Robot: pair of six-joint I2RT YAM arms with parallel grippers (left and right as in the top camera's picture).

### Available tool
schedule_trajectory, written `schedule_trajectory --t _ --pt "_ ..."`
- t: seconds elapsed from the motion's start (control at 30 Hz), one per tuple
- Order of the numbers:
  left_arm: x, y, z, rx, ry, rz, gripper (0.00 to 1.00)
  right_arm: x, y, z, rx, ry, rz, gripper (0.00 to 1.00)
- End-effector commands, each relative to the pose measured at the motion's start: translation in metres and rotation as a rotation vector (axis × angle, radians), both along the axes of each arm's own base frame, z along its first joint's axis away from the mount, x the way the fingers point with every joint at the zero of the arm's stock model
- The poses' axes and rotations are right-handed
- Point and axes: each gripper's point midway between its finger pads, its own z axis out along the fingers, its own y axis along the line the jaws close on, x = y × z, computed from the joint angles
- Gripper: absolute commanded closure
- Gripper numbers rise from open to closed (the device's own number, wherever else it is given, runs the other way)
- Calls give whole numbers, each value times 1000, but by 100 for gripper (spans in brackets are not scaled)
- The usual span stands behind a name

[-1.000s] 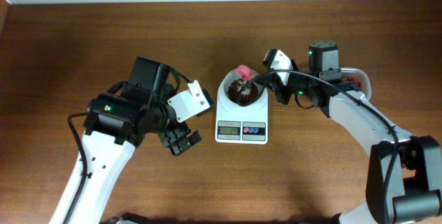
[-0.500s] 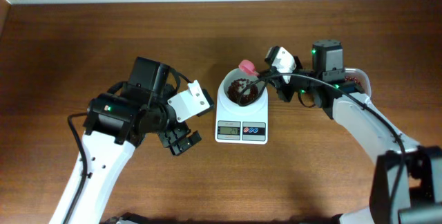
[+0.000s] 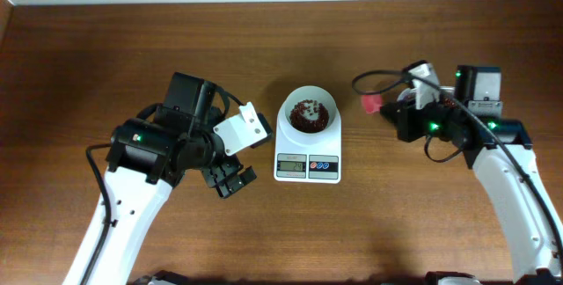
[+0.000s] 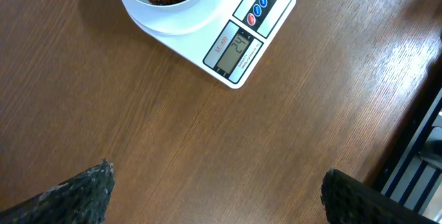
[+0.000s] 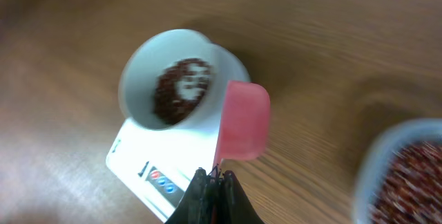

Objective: Scoop and weigh 50g on scale
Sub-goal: 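Return the scoop to the bean tub and scoop more red beans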

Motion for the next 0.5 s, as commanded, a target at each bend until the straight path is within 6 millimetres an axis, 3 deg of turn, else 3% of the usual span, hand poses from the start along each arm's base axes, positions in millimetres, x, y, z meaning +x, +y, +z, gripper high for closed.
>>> schedule_trajectory --t 0.0,0.07,0.2,0.33,0.47 --pt "2 0 9 -14 -27 -8 1 12 -43 -4 -1 47 -208 96" --pt "2 -1 9 -15 -28 -9 1 15 -78 -6 -19 52 -315 96" --pt "2 -1 9 -15 -28 -9 1 13 -128 -14 -38 83 -482 96" --pt "2 -1 9 -15 -28 -9 1 14 -140 -37 -41 154 -521 96" --pt "2 -1 9 -15 -28 -9 1 15 -140 -75 -33 259 -514 96"
